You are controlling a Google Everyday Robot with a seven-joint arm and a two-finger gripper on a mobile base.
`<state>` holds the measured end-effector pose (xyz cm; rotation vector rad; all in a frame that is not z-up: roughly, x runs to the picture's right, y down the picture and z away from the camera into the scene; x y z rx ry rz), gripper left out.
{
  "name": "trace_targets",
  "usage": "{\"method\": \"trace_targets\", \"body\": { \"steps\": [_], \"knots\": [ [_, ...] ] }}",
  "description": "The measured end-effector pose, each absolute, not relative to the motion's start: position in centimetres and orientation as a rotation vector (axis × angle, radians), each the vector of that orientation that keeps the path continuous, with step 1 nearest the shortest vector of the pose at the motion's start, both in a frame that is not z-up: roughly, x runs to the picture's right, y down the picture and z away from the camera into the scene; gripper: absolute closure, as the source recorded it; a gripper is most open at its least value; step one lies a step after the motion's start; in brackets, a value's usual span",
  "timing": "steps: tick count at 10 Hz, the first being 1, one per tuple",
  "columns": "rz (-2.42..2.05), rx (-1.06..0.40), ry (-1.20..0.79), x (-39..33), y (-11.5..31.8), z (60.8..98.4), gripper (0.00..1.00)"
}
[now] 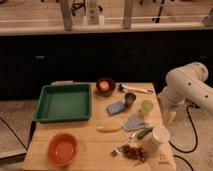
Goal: Place banana in red bowl
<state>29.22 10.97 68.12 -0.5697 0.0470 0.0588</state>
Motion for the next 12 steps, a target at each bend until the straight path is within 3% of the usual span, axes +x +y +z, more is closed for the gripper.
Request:
{"method": "trace_targets", "body": {
  "steps": [7, 12],
  "knots": [
    [0.054, -0.57, 0.049, 29.2, 11.1, 68.2, 0.2],
    [-0.072, -0.573, 0.057, 25.2, 11.8, 69.7, 0.2]
  ]
}}
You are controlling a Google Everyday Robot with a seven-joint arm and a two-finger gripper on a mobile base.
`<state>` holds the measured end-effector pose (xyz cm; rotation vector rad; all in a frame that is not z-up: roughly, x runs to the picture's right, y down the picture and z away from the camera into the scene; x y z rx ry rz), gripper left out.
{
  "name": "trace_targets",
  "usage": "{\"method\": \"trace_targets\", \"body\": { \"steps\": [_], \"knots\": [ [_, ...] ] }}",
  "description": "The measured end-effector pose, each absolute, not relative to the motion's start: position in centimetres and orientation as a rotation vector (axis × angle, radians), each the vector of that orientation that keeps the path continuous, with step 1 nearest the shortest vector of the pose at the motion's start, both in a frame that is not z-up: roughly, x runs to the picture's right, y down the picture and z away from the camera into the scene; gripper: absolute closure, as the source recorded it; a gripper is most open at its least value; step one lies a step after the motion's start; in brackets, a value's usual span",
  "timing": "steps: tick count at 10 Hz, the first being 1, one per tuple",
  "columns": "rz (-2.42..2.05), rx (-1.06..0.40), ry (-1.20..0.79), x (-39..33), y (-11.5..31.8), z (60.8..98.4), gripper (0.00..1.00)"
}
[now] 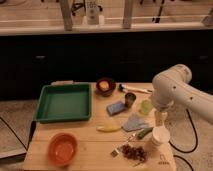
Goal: Place banana in red bowl
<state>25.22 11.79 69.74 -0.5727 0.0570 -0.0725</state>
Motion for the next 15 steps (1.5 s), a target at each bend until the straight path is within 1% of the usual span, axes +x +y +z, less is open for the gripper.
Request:
{"method": "trace_targets", "body": {
  "steps": [2, 6, 10, 13, 15],
  "knots": [
    [-0.096, -0.571, 0.066, 25.1, 11.8, 69.9, 0.2],
    [-0.207, -0.57, 0.071, 20.5, 12.3, 70.9, 0.2],
    [-0.261, -0.573, 0.069, 20.0, 12.6, 71.4, 0.2],
    [-0.325, -0.565, 0.046, 16.6, 12.5, 72.1, 0.2],
    [-0.361, -0.569, 0.037, 16.0, 12.8, 72.4, 0.2]
  ]
}}
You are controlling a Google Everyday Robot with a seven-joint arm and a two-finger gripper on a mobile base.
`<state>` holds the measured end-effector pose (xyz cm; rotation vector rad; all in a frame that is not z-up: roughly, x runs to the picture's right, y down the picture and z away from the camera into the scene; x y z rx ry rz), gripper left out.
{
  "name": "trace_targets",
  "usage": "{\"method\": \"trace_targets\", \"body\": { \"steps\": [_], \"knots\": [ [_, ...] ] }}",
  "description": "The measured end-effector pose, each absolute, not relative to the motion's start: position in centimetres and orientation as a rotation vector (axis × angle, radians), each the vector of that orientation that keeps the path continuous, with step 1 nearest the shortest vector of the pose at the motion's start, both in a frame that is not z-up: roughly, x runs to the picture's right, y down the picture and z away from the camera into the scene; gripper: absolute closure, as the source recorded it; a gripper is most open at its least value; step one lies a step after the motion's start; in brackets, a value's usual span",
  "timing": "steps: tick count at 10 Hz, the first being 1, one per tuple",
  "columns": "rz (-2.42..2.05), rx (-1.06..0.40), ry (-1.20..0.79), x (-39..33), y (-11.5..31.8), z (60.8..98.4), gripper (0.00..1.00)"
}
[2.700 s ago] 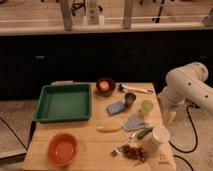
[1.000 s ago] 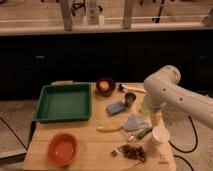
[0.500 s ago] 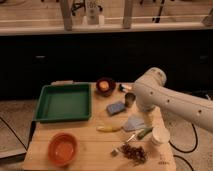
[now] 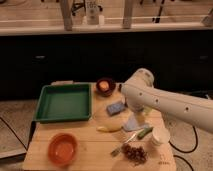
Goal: Place banana in red bowl
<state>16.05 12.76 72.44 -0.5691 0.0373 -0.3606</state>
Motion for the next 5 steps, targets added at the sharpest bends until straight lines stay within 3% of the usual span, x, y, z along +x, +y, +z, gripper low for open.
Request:
{"method": "trace_targets", "body": {
  "steps": [5],
  "knots": [
    [-0.44, -0.56, -0.021, 12.8, 12.6, 73.4, 0.2]
  ]
}}
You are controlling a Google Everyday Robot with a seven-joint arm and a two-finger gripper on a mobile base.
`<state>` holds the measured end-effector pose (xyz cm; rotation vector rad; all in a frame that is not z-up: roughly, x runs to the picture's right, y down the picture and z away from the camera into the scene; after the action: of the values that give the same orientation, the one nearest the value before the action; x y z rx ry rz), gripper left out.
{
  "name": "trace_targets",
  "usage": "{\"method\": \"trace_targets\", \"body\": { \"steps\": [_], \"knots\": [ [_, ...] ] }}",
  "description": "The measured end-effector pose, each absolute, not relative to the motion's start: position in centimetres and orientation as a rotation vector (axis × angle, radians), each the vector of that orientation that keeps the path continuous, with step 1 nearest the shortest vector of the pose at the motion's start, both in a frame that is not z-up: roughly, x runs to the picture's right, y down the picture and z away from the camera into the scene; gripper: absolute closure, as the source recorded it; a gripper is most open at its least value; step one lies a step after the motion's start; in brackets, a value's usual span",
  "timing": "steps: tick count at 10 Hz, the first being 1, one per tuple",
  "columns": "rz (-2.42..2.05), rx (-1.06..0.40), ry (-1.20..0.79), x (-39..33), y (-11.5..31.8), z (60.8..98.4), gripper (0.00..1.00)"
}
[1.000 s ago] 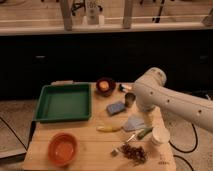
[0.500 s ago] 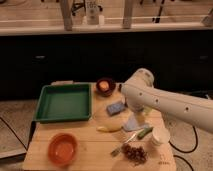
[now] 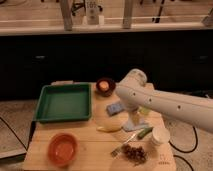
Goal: Place banana in red bowl
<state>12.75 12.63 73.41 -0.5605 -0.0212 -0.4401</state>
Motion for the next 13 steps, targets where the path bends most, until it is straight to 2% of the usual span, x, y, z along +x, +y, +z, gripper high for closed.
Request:
{"method": "trace_targets", "body": {
  "steps": [7, 13],
  "knots": [
    [-0.549, -0.561, -0.101, 9.6, 13.0, 75.4, 0.2],
    [-0.602, -0.572, -0.202, 6.8, 15.5, 79.2, 0.2]
  ]
}}
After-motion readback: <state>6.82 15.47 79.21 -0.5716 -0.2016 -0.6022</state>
